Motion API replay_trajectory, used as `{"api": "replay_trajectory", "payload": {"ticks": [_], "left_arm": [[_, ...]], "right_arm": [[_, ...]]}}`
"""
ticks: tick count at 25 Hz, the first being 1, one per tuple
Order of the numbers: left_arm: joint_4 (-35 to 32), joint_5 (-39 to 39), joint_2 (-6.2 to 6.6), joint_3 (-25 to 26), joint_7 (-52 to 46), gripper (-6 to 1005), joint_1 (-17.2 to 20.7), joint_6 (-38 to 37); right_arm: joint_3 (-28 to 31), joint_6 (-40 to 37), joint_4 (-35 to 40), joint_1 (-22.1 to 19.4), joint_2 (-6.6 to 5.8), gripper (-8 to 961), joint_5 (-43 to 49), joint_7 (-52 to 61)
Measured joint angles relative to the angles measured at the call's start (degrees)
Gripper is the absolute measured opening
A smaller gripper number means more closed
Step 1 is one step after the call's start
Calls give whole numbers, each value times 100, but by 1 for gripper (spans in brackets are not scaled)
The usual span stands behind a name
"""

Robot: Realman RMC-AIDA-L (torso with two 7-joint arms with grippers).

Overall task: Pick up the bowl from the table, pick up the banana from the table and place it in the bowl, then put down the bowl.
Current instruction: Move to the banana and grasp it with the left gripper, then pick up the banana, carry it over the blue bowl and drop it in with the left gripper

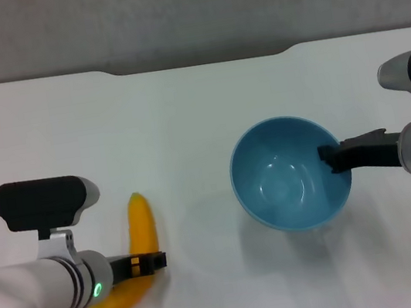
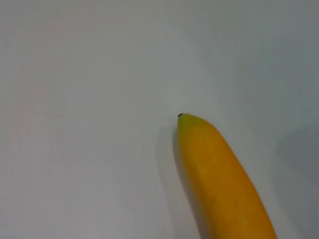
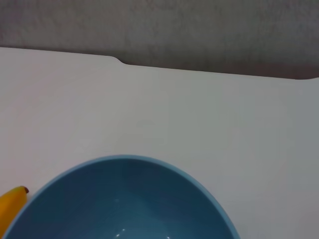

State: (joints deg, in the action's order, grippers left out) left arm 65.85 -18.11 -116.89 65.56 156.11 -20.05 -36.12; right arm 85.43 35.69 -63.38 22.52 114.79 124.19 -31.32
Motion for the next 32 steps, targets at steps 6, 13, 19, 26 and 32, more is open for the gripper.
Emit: {"api": "replay_trajectory", "payload": {"ticks": [6, 13, 19, 26, 32], "left_arm": [[-11, 0, 0, 21, 11, 696, -12, -36], [4, 8, 0, 35, 18, 530, -6, -2], [206, 55, 27, 168, 40, 515, 73, 3], [1659, 62, 44, 1010, 640, 512, 865, -228], [2533, 63, 44, 994, 664, 512, 1086, -260]], "right_arm": [[0, -1, -8, -2, 0, 32, 0, -4], [0, -1, -8, -2, 0, 33, 0, -5], [1, 1, 103, -28, 0, 33, -3, -2], [6, 204, 149, 93, 2, 33, -55, 43], [-122, 283, 601, 488, 25, 33, -380, 62]]}}
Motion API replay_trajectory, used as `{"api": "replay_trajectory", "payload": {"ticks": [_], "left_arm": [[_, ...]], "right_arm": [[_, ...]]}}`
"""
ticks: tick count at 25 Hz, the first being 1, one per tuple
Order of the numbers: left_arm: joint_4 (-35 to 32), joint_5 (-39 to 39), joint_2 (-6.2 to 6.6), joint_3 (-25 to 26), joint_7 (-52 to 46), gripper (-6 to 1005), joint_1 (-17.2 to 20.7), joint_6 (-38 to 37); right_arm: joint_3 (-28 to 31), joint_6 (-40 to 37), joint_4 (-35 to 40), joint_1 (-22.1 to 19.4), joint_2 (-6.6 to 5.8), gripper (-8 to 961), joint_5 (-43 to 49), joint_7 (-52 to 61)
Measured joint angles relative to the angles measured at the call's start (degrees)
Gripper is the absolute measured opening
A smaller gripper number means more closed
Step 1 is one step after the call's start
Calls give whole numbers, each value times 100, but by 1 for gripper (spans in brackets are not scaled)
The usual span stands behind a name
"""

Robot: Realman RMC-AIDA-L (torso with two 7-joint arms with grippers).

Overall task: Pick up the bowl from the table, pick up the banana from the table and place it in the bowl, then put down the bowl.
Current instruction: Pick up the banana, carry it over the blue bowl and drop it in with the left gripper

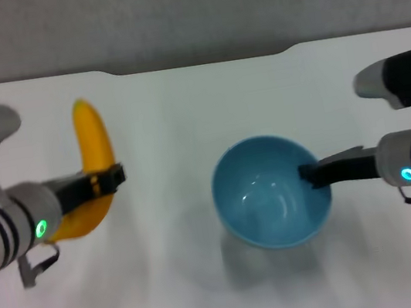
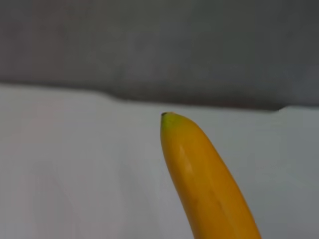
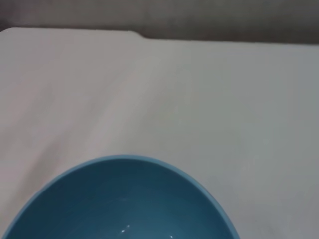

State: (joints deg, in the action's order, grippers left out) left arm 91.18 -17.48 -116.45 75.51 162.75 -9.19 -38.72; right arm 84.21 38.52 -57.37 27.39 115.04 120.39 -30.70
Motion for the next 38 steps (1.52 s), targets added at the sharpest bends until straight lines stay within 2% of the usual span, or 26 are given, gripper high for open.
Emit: {"api": "replay_trajectory", "payload": {"ticks": [2, 5, 12, 18, 26, 38], "left_arm": [[246, -10, 0, -78, 1, 512, 6, -11], [564, -14, 0, -289, 3, 512, -19, -12], [859, -47, -7, -798, 3, 512, -303, 34], [772, -46, -15, -1090, 3, 511, -527, 181], [713, -245, -21, -1147, 3, 511, -614, 287], [188, -567, -23, -1291, 3, 511, -956, 440]], "right_arm": [[-61, 72, 271, 214, 1, 33, -225, -13], [-124, 80, 415, 315, 1, 32, -335, -34], [-310, 64, 691, 642, 10, 32, -607, -43], [-380, 28, 735, 806, 7, 33, -744, -55], [-389, 25, 745, 1014, 13, 32, -886, -61], [-394, 48, 728, 1111, 19, 33, -886, -61]]}}
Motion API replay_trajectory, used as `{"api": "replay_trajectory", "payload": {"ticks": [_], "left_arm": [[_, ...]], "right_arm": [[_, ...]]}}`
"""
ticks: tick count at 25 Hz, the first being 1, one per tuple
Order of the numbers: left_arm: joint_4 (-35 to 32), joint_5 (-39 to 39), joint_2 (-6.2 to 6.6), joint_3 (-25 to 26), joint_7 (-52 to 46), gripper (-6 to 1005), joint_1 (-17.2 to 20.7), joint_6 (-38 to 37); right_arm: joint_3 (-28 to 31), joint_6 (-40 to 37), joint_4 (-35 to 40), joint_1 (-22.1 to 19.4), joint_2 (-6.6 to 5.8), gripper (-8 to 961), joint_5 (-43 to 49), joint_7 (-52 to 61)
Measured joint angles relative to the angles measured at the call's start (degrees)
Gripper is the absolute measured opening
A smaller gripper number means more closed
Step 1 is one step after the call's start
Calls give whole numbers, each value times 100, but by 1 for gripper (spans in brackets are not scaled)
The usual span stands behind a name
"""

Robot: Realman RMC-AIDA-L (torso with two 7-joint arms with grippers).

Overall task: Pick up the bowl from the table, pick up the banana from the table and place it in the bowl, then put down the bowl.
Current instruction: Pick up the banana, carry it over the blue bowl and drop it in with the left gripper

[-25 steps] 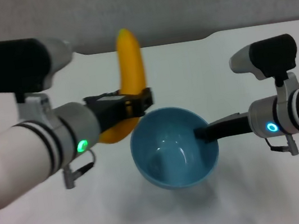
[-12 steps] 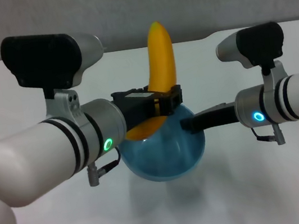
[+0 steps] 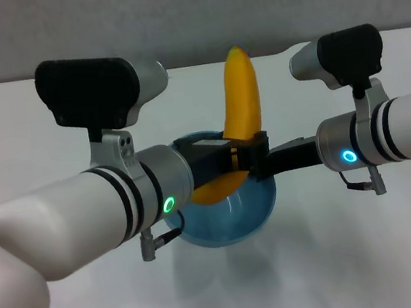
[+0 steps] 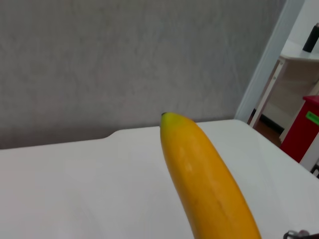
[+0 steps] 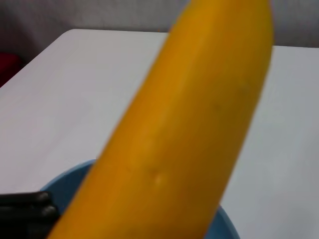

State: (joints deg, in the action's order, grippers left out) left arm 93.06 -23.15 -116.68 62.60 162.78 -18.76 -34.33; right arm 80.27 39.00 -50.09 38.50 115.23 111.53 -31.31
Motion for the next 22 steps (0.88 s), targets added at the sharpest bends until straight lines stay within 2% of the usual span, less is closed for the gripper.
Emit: {"api": "replay_trajectory", "payload": {"ticks": [21, 22], "left_arm": [[-168, 165, 18, -78, 7, 511, 14, 217], [-167, 171, 18, -78, 7, 611, 16, 217]], "right_arm": [[-35, -16, 2, -46, -10, 33, -79, 2], [-37, -14, 15, -50, -10, 33, -79, 2]]}}
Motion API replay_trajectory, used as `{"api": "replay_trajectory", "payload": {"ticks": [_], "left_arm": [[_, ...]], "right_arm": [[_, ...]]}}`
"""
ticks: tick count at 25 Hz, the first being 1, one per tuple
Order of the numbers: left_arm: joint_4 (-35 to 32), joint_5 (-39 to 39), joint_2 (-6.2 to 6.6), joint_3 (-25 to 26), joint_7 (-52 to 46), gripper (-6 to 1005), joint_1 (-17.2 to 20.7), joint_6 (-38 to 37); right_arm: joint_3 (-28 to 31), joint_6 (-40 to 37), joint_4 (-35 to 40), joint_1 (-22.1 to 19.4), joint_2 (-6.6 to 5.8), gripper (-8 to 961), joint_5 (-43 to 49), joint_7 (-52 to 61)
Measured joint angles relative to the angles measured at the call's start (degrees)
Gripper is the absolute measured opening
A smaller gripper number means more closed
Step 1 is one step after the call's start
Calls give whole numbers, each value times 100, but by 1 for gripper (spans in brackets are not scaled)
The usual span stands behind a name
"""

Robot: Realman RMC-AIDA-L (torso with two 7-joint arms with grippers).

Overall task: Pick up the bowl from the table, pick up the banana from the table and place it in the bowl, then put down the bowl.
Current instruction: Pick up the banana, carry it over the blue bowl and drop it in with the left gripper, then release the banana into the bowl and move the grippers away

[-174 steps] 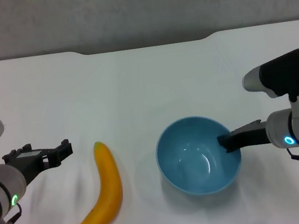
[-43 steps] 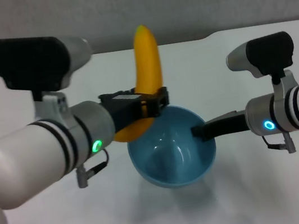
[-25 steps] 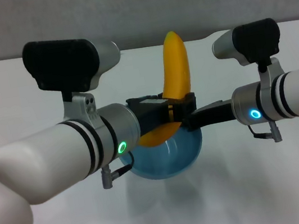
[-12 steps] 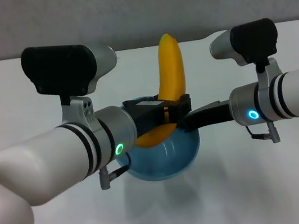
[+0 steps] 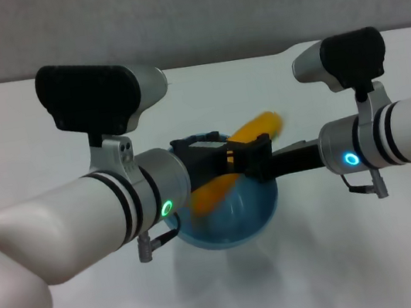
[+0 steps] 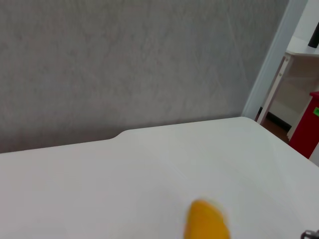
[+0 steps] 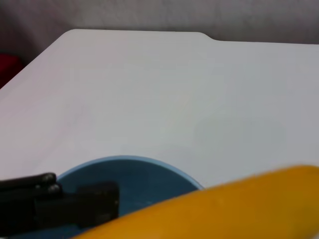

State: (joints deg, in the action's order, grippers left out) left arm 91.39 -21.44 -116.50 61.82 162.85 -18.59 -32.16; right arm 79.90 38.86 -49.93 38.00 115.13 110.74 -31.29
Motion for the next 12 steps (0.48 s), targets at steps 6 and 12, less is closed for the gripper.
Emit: {"api": "replay_trajectory", "payload": {"ticks": [6, 12], "left_arm": [[6, 151, 3, -8, 2, 814, 13, -21], [26, 167, 5, 15, 1, 832, 43, -10]], "right_arm": [[26, 31, 139, -12, -6, 33, 0, 11], [40, 28, 145, -34, -11, 32, 0, 18]]}}
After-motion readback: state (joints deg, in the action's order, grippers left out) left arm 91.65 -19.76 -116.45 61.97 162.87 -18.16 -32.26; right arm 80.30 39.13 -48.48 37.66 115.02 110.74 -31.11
